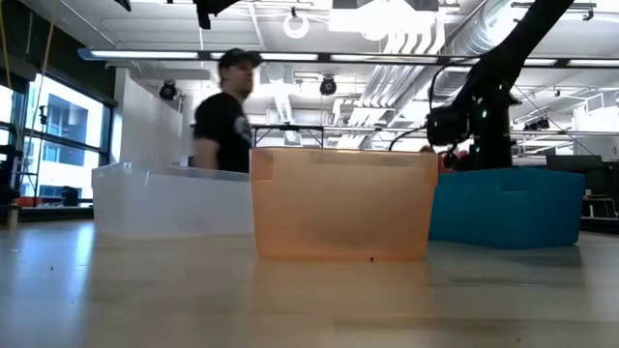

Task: Sort Halloween decoration
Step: Put the purple spider toy into the transparent bin

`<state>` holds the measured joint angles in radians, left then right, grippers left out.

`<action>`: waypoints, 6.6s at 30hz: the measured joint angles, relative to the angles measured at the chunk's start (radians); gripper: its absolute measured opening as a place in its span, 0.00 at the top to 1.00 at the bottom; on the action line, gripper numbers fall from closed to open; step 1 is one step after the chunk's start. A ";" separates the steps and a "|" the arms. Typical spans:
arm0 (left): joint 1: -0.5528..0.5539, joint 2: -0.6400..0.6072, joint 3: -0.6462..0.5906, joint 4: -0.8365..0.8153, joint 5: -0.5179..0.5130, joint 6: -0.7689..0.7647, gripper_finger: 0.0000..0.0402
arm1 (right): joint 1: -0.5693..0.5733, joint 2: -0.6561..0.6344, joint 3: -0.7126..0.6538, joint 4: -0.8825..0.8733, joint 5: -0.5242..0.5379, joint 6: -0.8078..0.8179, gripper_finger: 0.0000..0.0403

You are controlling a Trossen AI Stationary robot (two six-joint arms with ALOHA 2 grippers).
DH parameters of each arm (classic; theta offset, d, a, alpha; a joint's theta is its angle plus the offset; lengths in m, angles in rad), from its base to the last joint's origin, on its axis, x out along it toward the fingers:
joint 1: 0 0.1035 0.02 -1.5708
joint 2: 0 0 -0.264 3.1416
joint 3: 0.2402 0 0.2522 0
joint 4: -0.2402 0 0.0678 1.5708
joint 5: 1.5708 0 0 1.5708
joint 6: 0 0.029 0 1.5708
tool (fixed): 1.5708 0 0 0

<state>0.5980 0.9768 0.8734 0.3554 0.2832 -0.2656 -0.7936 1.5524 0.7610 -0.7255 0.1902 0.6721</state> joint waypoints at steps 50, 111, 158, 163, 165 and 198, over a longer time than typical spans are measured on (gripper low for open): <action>-0.049 0.000 0.000 -0.118 -0.029 -0.081 0.50 | 0.581 -0.064 0.096 1.056 -0.670 -0.472 0.99; -0.130 -0.067 -0.095 -0.030 0.102 -0.110 0.50 | 0.590 0.046 0.501 -0.101 -0.053 -0.290 0.44; -0.045 0.212 -0.108 0.338 0.138 -0.358 0.50 | 0.155 0.230 0.227 0.243 -0.064 0.101 0.95; 0.049 0.177 -0.108 0.338 0.251 -0.379 0.50 | 0.179 0.135 0.222 0.227 -0.083 0.065 0.97; 0.084 0.157 -0.107 0.338 0.265 -0.404 0.50 | 0.184 0.075 0.223 0.237 -0.069 0.026 0.99; -0.217 0.137 -0.106 0.068 0.073 0.153 0.50 | 0.495 -0.313 0.225 0.952 -0.486 -0.624 1.00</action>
<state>0.3805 1.1141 0.7670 0.4233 0.3561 -0.1129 -0.2981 1.2396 0.9863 0.2268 -0.2962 0.0481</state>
